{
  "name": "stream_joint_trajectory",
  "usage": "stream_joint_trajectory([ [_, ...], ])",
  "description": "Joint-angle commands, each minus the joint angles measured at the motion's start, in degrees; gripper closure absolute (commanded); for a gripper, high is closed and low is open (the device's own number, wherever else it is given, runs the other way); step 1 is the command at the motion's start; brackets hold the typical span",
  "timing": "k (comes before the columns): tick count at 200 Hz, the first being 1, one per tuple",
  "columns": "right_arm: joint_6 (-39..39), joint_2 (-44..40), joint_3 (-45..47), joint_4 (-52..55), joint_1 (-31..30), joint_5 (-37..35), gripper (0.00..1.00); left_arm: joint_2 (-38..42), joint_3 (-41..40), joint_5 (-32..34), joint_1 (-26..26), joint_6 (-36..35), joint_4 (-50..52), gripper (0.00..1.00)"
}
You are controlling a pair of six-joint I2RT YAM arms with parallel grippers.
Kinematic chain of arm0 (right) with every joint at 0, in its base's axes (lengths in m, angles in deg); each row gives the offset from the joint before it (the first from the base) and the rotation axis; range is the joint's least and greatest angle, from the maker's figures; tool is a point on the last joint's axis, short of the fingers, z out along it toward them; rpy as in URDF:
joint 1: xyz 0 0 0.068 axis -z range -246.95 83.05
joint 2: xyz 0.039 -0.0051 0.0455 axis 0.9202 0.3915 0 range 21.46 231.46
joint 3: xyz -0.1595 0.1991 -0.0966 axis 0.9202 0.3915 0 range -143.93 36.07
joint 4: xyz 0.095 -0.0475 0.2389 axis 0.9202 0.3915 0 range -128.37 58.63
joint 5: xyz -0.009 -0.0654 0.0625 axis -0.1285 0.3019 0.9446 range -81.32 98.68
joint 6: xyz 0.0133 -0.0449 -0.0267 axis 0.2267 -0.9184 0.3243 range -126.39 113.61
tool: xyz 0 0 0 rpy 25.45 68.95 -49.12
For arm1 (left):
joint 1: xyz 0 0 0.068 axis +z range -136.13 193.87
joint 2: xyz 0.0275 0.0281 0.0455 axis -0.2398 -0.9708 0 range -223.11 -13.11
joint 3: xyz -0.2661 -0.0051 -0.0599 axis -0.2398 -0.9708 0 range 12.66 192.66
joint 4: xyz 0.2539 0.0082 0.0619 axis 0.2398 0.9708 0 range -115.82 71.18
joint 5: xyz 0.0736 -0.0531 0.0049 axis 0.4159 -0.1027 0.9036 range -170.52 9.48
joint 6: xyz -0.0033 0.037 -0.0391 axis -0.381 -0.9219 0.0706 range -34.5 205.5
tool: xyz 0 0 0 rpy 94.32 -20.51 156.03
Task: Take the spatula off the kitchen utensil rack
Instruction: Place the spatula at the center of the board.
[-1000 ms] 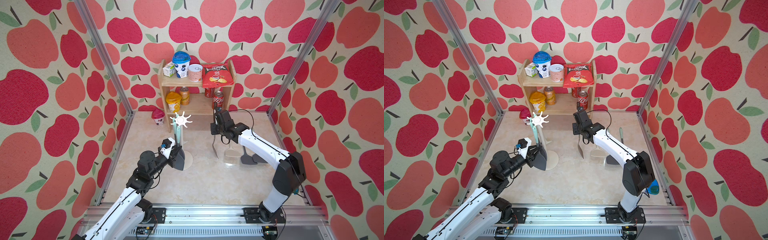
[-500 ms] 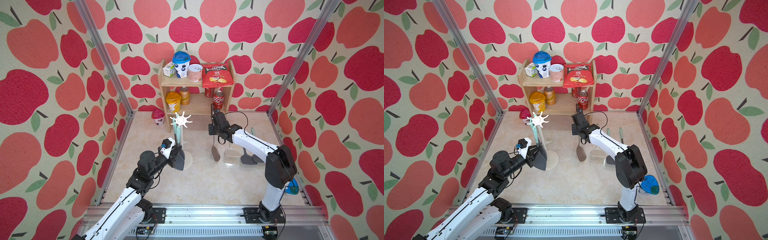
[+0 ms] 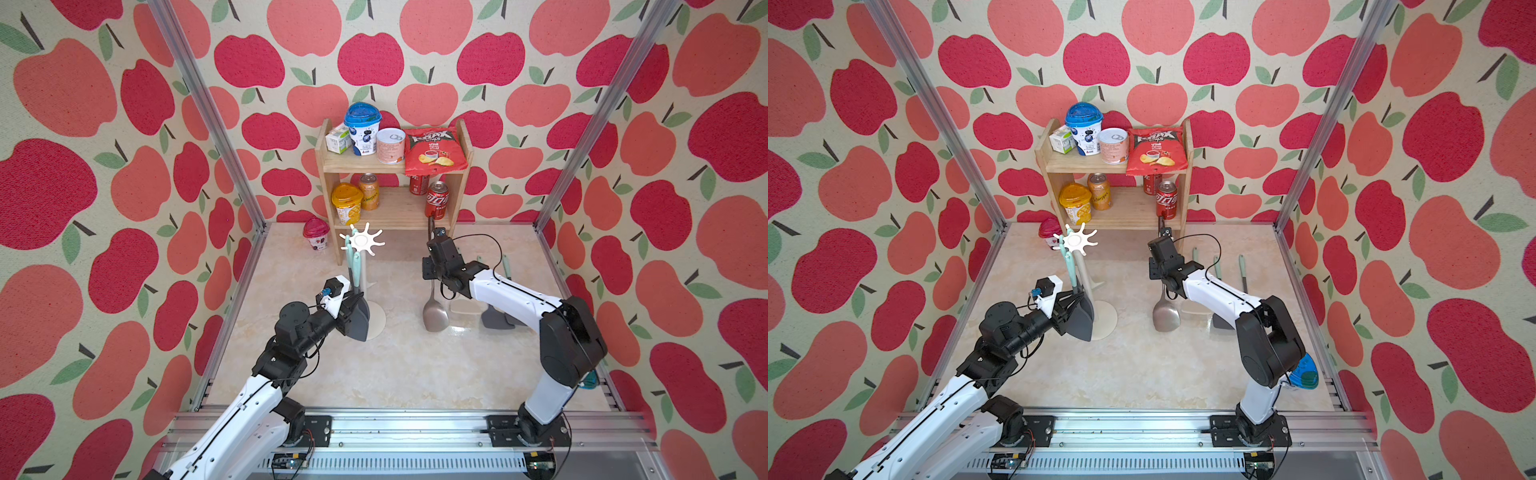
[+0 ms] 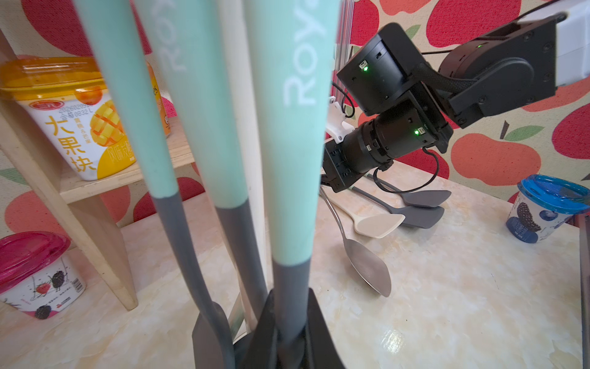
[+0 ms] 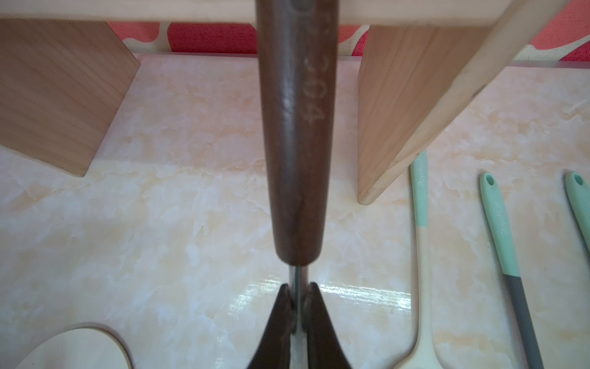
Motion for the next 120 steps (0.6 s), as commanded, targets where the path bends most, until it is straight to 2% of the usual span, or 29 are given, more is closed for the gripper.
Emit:
stream_joint_trajectory([
  [1, 1.94, -3.32, 2.5, -0.97, -0.46, -2.0, 1.0, -1.45, -2.35, -1.26, -0.1, -1.27, 9.09, 1.0],
  [120, 2.73, -3.66, 5.35, -1.87, -2.27, -2.04, 1.0, -1.26, -2.18, -1.42, -0.1, -1.26, 9.0, 1.0],
])
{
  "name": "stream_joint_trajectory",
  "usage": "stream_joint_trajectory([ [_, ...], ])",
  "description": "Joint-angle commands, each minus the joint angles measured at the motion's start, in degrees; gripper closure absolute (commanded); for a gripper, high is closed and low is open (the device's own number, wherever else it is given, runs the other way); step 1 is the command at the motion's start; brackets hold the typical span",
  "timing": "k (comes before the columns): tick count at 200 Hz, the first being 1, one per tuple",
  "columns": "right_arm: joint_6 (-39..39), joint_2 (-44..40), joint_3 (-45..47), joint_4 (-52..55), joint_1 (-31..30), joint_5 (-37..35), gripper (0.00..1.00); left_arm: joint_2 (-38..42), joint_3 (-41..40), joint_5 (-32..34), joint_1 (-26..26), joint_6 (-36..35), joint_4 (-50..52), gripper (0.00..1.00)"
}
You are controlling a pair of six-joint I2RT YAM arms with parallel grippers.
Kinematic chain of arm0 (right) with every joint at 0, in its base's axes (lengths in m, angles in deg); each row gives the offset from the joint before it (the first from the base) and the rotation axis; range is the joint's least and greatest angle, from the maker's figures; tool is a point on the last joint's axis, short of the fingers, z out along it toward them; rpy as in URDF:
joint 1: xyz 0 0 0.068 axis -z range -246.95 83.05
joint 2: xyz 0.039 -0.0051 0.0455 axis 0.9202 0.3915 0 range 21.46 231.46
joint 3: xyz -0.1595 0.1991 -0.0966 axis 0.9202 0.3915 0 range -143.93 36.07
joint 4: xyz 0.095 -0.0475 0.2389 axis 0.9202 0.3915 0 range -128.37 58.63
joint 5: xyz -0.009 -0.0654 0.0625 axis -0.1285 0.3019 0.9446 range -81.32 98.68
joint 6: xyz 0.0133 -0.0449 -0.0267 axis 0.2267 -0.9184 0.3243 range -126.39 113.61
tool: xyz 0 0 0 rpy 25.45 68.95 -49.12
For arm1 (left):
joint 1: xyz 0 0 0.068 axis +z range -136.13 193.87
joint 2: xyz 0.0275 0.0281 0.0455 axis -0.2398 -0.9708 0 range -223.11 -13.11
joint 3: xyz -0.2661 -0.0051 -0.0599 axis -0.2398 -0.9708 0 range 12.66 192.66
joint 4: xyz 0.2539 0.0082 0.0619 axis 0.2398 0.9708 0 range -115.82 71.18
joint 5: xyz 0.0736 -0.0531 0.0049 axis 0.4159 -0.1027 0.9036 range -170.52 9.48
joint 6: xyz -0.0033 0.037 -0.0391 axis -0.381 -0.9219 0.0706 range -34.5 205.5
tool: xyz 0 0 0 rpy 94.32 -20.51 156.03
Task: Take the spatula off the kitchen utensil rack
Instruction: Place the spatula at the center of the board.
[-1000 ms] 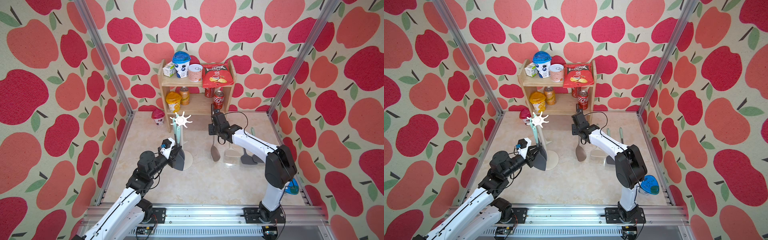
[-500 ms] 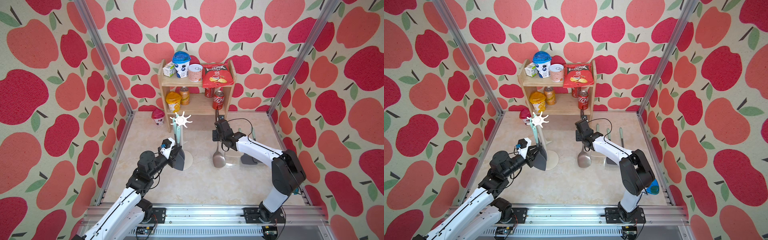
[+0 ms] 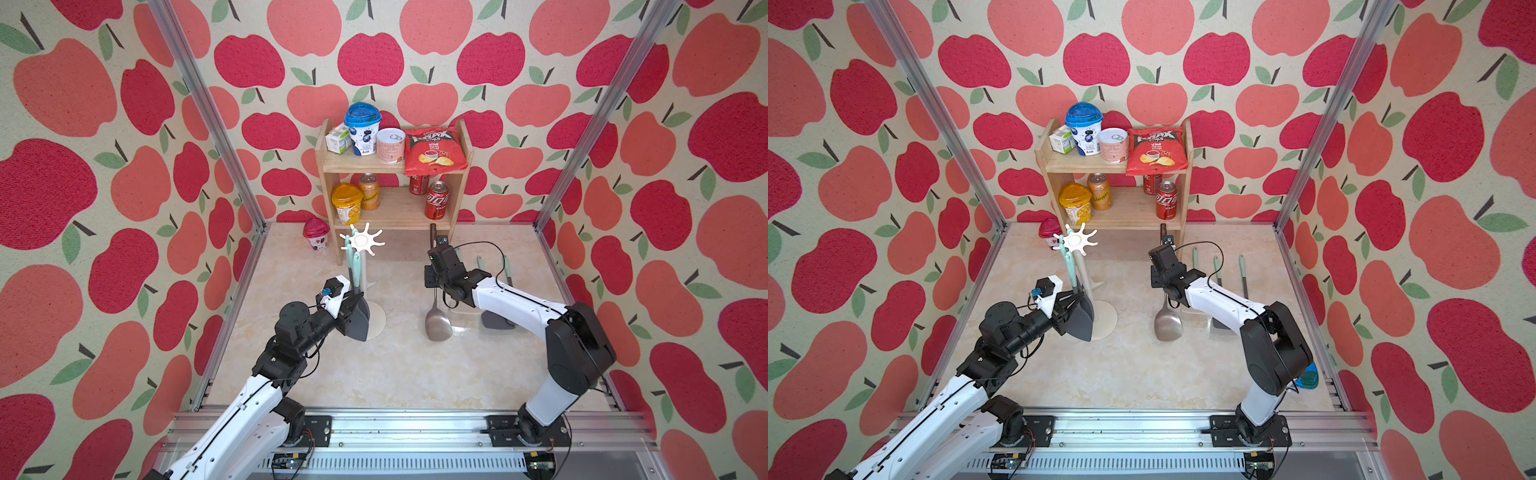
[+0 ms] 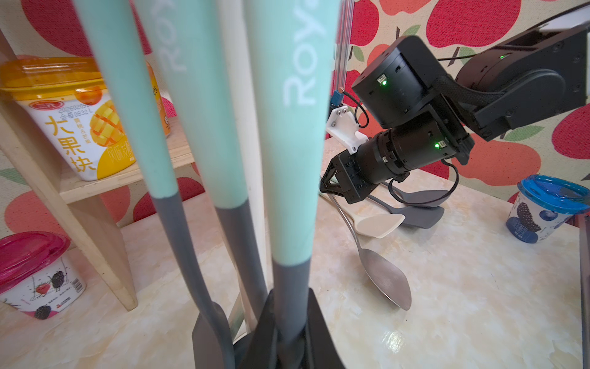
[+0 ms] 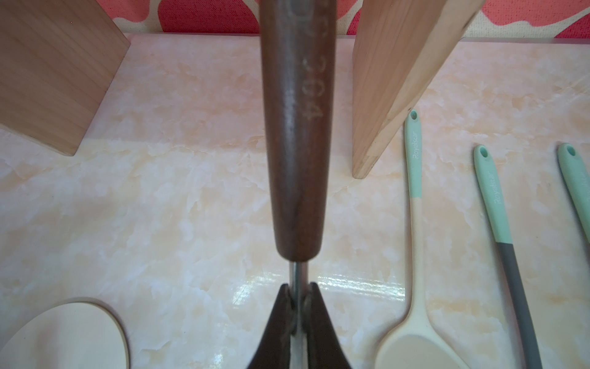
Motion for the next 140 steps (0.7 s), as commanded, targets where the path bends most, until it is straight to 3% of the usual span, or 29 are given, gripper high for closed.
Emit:
stream_joint_trajectory([
  [1, 1.4, -1.11, 1.0, -1.3, -0.79, -1.12, 1.0, -1.24, -2.18, -1.42, -0.1, -1.25, 9.07, 1.0],
  [140, 2.1, 0.41, 2.88, -2.61, -1.15, -0.86, 1.0, -0.63, -2.79, -0.98, -0.1, -1.36, 9.0, 1.0],
])
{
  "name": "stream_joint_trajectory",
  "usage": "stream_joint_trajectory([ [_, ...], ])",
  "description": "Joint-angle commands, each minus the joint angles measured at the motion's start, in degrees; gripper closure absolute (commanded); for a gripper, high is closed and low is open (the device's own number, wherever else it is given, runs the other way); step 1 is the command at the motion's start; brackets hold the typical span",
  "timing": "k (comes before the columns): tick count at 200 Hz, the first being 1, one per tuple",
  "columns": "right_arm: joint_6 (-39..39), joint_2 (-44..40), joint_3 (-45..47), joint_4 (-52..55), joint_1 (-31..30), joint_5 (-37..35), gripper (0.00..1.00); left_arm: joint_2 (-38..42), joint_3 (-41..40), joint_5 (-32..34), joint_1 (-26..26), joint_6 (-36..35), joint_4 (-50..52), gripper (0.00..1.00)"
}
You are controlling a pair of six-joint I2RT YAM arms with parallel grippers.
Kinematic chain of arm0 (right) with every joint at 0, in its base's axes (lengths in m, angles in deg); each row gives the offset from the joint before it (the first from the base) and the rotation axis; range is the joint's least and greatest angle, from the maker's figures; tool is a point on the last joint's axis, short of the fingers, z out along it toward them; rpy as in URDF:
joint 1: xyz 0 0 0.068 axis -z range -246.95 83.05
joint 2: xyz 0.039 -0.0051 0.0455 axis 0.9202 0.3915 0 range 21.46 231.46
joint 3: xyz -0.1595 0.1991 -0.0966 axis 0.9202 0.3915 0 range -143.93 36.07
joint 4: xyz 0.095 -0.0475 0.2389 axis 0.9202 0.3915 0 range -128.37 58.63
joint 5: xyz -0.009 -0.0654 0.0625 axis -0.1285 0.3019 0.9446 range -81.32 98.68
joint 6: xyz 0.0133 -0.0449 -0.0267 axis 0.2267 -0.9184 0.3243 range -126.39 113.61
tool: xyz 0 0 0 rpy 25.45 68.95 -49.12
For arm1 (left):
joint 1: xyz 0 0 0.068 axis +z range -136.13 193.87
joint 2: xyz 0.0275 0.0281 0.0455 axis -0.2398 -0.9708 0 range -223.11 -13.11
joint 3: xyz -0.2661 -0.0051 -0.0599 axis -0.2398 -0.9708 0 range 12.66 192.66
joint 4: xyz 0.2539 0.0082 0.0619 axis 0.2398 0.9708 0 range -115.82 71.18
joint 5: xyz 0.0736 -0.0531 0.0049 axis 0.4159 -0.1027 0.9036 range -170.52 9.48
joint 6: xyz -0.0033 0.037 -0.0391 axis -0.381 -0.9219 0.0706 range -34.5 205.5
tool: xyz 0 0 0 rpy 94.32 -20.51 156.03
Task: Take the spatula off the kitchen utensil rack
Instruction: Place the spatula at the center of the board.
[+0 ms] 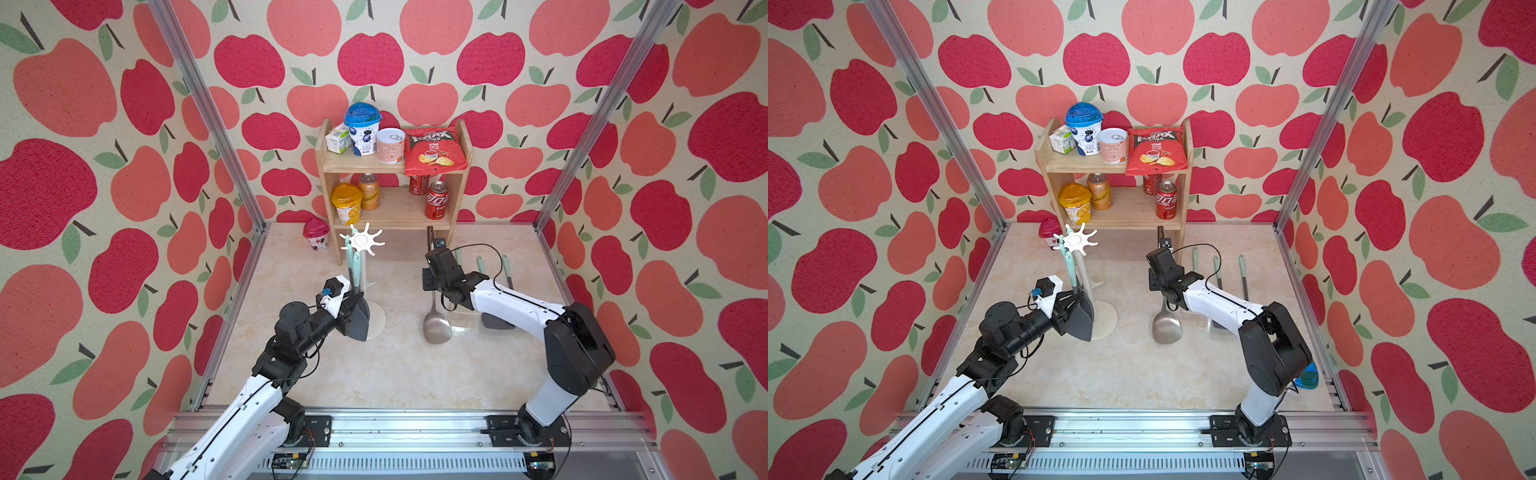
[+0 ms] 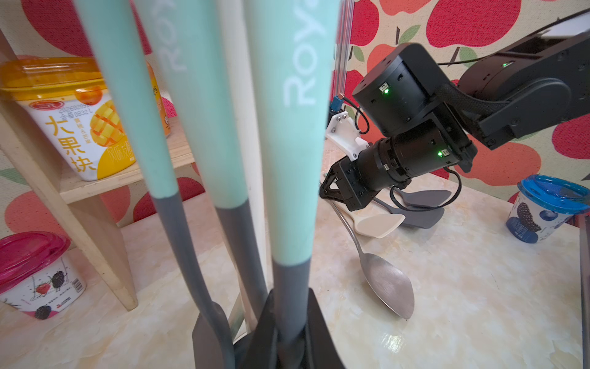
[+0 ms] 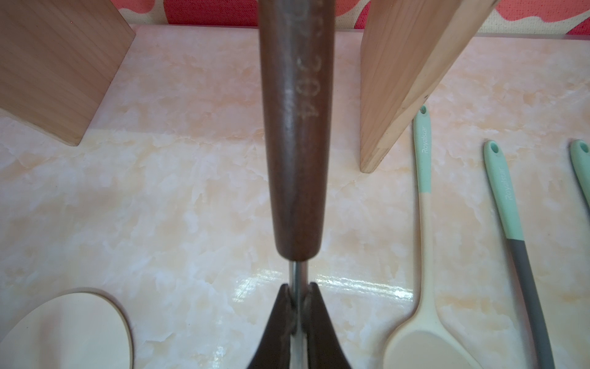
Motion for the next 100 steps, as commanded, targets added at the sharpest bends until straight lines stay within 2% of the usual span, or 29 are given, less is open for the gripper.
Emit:
stream_joint_trajectory([
  [1, 1.86, 0.36, 1.71, -1.65, -0.16, -0.64, 1.0, -0.73, -2.75, -1.09, -0.1, -1.35, 9.01, 1.0],
  [52, 1.86, -2.5, 3.51, -1.31, -0.56, -0.86, 1.0, -1.58, -2.64, -1.48, -0.1, -1.33, 8.67, 1.0],
  [100, 1.34, -0.69, 2.78, -1.47, -0.26, -1.76, 1.0, -1.07, -2.91, -1.35, -0.1, -1.3, 8.78, 1.0],
])
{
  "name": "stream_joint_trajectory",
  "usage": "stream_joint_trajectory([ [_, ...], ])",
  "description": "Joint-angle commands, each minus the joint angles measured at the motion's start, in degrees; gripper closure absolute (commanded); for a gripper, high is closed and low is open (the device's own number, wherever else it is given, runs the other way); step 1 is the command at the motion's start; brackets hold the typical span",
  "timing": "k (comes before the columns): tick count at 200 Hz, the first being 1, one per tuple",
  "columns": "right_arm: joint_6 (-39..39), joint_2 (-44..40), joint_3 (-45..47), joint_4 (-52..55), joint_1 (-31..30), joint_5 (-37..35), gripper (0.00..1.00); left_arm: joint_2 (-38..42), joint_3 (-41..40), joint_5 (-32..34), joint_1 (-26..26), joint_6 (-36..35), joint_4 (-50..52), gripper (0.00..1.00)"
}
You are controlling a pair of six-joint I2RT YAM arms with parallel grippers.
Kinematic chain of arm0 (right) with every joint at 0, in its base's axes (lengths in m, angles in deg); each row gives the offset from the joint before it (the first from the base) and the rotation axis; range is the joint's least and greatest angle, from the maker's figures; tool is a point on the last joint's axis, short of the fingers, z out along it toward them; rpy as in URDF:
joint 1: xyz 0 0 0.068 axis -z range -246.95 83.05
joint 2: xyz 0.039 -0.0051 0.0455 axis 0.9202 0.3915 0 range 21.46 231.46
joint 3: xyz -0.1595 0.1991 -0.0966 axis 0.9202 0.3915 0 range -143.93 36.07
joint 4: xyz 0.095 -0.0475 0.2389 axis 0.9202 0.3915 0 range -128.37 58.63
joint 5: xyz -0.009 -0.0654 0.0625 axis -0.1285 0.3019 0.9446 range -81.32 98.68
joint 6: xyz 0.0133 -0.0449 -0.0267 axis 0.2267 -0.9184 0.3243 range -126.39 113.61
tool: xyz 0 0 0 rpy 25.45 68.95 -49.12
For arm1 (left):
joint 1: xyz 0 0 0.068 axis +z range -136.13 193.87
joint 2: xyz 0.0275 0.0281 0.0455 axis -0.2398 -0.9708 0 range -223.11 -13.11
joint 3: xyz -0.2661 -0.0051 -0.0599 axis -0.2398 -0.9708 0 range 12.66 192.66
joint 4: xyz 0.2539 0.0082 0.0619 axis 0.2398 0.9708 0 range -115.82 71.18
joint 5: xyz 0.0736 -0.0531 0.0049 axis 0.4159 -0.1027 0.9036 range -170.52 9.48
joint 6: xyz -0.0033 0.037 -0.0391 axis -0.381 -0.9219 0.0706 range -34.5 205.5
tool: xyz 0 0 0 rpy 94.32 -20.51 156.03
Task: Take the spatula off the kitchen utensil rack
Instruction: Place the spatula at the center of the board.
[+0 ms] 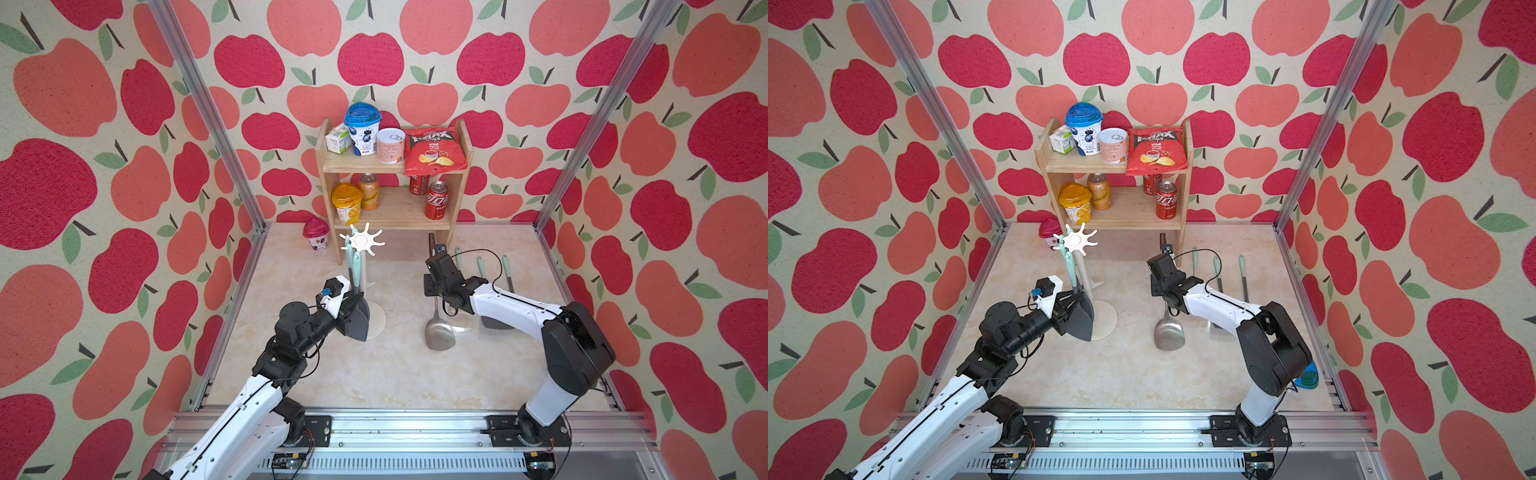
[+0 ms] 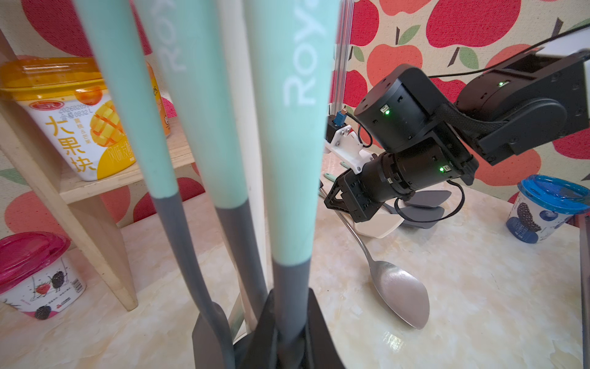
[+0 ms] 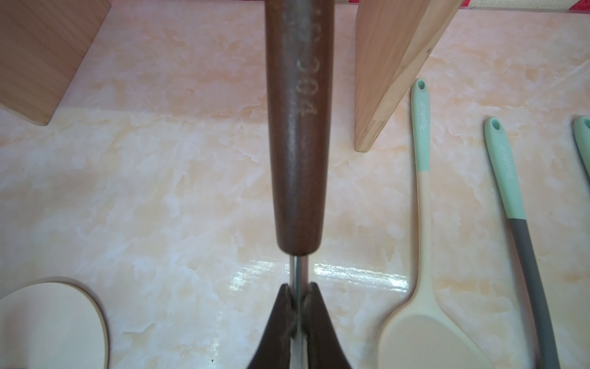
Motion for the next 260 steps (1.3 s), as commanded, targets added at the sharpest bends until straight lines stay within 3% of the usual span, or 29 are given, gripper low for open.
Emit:
stream_joint_trajectory([
  [1, 0.74, -0.58, -0.5, -0.55, -0.14, -1.09, 1.0, -1.01, -2.9, -1.33, -0.1, -1.34, 8.91, 1.0],
  [100, -0.04, 5.27, -4.68, -1.31, 2.91, 3.56, 1.0, -0.69, -2.75, -1.33, -0.1, -1.53, 8.85, 1.0],
  [260, -3.35, 25.23, -24.36, 1.23, 9.69, 10.65, 1.0, -3.04, -1.94, -1.38, 0.08, -1.79, 8.24, 1.0],
])
